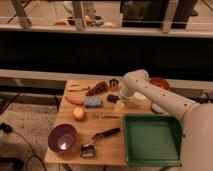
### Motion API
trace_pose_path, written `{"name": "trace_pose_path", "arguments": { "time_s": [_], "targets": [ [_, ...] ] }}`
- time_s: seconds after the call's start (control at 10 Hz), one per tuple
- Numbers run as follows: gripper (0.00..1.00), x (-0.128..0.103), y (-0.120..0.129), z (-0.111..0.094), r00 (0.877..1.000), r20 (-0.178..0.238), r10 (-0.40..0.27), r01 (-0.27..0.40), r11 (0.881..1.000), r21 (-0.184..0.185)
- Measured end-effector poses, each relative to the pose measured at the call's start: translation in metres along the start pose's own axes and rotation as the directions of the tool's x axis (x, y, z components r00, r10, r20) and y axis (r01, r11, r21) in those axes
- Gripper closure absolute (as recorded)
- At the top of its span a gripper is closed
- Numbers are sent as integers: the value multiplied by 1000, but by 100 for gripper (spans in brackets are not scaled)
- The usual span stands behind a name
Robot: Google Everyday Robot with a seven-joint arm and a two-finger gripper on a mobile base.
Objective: Wipe table surface with eraser
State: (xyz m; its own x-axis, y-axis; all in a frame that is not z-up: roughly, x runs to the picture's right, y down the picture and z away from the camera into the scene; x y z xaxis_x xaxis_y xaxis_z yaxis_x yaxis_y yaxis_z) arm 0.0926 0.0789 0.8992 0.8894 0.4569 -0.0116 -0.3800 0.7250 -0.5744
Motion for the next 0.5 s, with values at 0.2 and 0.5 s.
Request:
{"name": "trace_pose_path", "arguments": {
  "time_s": [0.2, 0.5],
  "targets": [
    [20, 0, -16, 4, 1000, 1, -19, 19, 1000, 12],
    [20, 20, -47, 8, 1000, -1, -4, 4, 1000, 27]
  ]
}}
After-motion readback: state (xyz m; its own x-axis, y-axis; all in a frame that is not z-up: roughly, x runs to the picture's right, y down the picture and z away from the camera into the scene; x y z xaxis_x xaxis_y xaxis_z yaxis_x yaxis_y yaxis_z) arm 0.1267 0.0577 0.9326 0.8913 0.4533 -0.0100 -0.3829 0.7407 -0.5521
